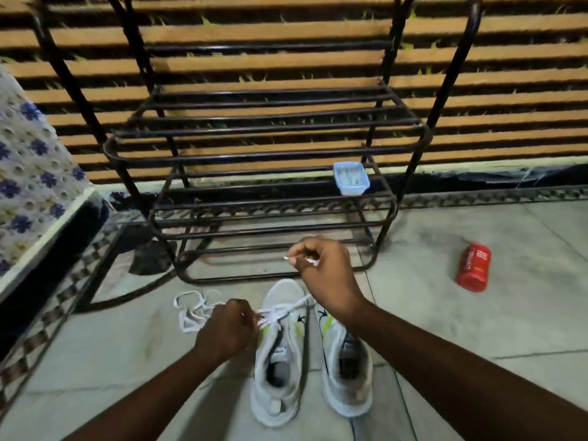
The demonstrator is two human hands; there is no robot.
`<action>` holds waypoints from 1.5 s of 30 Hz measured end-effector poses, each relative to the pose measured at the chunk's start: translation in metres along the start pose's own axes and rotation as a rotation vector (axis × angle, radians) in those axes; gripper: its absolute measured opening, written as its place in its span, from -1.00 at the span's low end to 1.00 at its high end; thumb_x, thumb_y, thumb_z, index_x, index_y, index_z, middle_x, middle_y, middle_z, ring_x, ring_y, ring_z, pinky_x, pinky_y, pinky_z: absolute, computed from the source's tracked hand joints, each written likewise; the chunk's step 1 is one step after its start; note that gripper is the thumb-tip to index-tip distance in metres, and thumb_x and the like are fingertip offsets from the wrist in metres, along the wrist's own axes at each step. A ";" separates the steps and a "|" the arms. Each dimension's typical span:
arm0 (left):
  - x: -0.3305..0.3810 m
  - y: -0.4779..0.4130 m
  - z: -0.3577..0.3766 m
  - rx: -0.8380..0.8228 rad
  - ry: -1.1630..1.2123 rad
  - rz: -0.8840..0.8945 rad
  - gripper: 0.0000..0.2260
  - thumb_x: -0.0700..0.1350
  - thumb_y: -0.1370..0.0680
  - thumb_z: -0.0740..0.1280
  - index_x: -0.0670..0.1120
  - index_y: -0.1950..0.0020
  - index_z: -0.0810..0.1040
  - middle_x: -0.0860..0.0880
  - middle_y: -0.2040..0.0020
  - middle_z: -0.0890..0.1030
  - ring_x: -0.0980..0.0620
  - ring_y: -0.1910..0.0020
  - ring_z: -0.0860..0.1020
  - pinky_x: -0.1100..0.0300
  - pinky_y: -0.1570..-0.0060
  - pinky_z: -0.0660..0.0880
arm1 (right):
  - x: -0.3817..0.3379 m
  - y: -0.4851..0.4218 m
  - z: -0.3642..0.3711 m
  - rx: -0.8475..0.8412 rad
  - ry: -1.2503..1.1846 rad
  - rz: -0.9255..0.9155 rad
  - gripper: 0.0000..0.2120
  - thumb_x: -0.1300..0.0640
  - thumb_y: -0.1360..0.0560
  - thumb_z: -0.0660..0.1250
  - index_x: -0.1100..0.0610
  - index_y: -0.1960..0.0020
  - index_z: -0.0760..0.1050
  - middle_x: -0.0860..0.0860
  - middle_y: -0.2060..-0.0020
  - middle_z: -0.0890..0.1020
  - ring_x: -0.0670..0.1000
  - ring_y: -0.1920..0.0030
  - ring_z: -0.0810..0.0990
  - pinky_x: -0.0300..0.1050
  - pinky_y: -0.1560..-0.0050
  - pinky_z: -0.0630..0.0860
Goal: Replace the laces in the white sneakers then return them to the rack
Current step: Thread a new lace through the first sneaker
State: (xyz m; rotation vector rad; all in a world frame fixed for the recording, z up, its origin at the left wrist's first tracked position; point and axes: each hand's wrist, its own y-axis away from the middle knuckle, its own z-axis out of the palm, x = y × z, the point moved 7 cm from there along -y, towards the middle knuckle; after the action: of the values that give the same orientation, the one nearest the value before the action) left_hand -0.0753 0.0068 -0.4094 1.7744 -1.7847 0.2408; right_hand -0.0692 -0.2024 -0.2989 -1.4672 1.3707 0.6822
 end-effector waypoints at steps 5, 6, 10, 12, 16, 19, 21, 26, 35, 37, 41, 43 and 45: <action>-0.009 -0.004 0.012 0.163 0.119 0.050 -0.74 -0.15 -0.39 0.43 0.00 -0.06 0.56 -0.06 0.03 0.57 -0.15 -0.03 0.58 -0.06 -0.04 0.54 | 0.029 0.001 0.011 -0.032 0.010 0.069 -0.83 0.37 -0.46 0.40 0.14 0.16 0.68 -0.06 0.22 0.71 -0.15 0.16 0.65 -0.35 0.07 0.53; -0.004 -0.006 0.012 0.145 0.108 0.079 -0.61 -0.13 -0.34 0.43 0.02 -0.16 0.55 -0.05 -0.02 0.53 -0.15 -0.07 0.55 -0.06 -0.09 0.52 | 0.032 0.002 0.011 -0.037 0.008 0.077 -0.83 0.37 -0.46 0.40 0.14 0.16 0.68 -0.05 0.23 0.71 -0.14 0.16 0.66 -0.32 0.07 0.55; 0.012 -0.014 0.021 -0.063 -0.002 0.187 -0.49 0.00 -0.34 0.28 0.22 -0.29 0.54 0.07 -0.18 0.53 -0.08 -0.25 0.47 -0.06 -0.29 0.37 | 0.033 0.001 0.006 -0.027 -0.007 0.083 -0.83 0.36 -0.47 0.40 0.13 0.17 0.68 -0.07 0.23 0.71 -0.11 0.15 0.66 -0.27 0.04 0.58; 0.012 -0.017 0.024 -0.070 -0.047 0.214 -0.65 0.04 -0.46 0.30 0.24 -0.24 0.58 0.09 -0.19 0.54 -0.07 -0.27 0.44 -0.07 -0.30 0.34 | 0.031 0.002 0.003 -0.019 -0.025 0.087 -0.84 0.35 -0.47 0.41 0.13 0.16 0.68 -0.05 0.23 0.71 -0.09 0.15 0.66 -0.28 0.06 0.58; 0.020 -0.025 0.029 -0.003 -0.061 0.230 -0.78 0.12 -0.57 0.41 0.27 -0.21 0.59 0.10 -0.16 0.46 -0.04 -0.23 0.34 0.00 -0.27 0.33 | 0.025 0.004 0.001 -0.031 -0.034 0.084 -0.87 0.34 -0.48 0.42 0.15 0.14 0.69 -0.01 0.22 0.71 -0.10 0.16 0.63 -0.39 0.11 0.50; 0.035 -0.033 0.037 -0.038 -0.110 0.249 -0.82 0.20 -0.55 0.42 0.24 -0.12 0.58 0.11 -0.18 0.44 -0.01 -0.24 0.33 0.06 -0.17 0.31 | 0.019 0.002 0.000 -0.035 -0.010 0.067 -0.86 0.35 -0.47 0.40 0.15 0.14 0.69 0.00 0.23 0.69 -0.15 0.19 0.59 -0.43 0.14 0.43; 0.041 -0.039 0.040 -0.043 -0.155 0.226 -0.85 0.18 -0.56 0.41 0.18 -0.06 0.58 0.08 -0.14 0.36 -0.01 -0.20 0.28 0.08 0.00 0.24 | 0.015 -0.001 -0.003 -0.010 0.031 0.045 -0.84 0.36 -0.47 0.39 0.15 0.15 0.68 -0.04 0.25 0.68 -0.17 0.20 0.57 -0.45 0.15 0.41; 0.062 -0.047 0.025 -0.029 -0.322 0.266 -0.88 0.07 -0.64 0.30 0.07 0.03 0.51 -0.01 -0.11 0.43 -0.11 -0.21 0.36 0.01 0.01 0.25 | 0.010 -0.006 -0.014 0.022 0.128 0.003 -0.81 0.41 -0.44 0.33 0.17 0.19 0.65 -0.13 0.29 0.63 -0.14 0.15 0.58 -0.33 0.10 0.50; 0.094 -0.072 -0.027 -0.046 0.318 0.176 -0.82 -0.14 -0.62 0.42 -0.16 0.15 0.56 -0.08 0.39 0.58 0.04 0.49 0.46 0.19 0.41 0.36 | 0.028 -0.011 -0.036 0.107 0.198 0.090 -0.77 0.40 -0.43 0.31 0.13 0.15 0.66 -0.01 0.20 0.67 -0.03 0.11 0.62 0.00 0.00 0.59; 0.099 -0.075 -0.035 -0.023 0.560 0.093 -0.88 -0.21 -0.61 0.42 -0.24 0.08 0.61 -0.12 0.34 0.62 0.03 0.43 0.52 0.20 0.45 0.43 | 0.030 -0.012 -0.042 0.138 0.232 0.112 -0.75 0.38 -0.42 0.29 0.08 0.15 0.63 0.00 0.15 0.65 0.00 0.07 0.62 0.10 -0.07 0.57; 0.118 -0.067 -0.035 -0.072 0.989 0.070 -0.90 -0.34 -0.55 0.45 -0.25 -0.05 0.65 -0.22 0.07 0.71 -0.11 0.09 0.72 0.15 0.10 0.66 | 0.033 -0.012 -0.055 0.274 0.373 0.150 -0.71 0.34 -0.41 0.28 -0.07 0.17 0.54 -0.08 0.07 0.58 -0.04 0.05 0.53 0.03 -0.08 0.40; 0.123 -0.062 -0.031 -0.063 1.011 0.101 -0.86 -0.40 -0.53 0.44 -0.23 -0.04 0.66 -0.23 -0.01 0.72 -0.15 -0.05 0.71 0.04 -0.09 0.66 | 0.034 -0.011 -0.057 0.300 0.401 0.138 -0.71 0.33 -0.40 0.28 -0.07 0.14 0.54 -0.11 0.06 0.53 -0.08 0.07 0.46 -0.04 0.02 0.28; 0.126 -0.057 -0.026 -0.072 0.879 0.187 -0.80 -0.44 -0.51 0.44 -0.22 -0.06 0.65 -0.20 -0.07 0.72 -0.14 -0.14 0.69 0.00 -0.17 0.64 | 0.038 -0.009 -0.055 0.287 0.415 0.121 -0.70 0.33 -0.40 0.28 -0.09 0.14 0.51 -0.13 0.07 0.50 -0.09 0.09 0.42 -0.06 0.07 0.20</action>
State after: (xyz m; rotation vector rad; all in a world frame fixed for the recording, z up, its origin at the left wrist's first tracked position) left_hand -0.0035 -0.0911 -0.3386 1.1547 -1.2685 0.8666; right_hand -0.0645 -0.2682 -0.3099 -1.3452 1.8037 0.2420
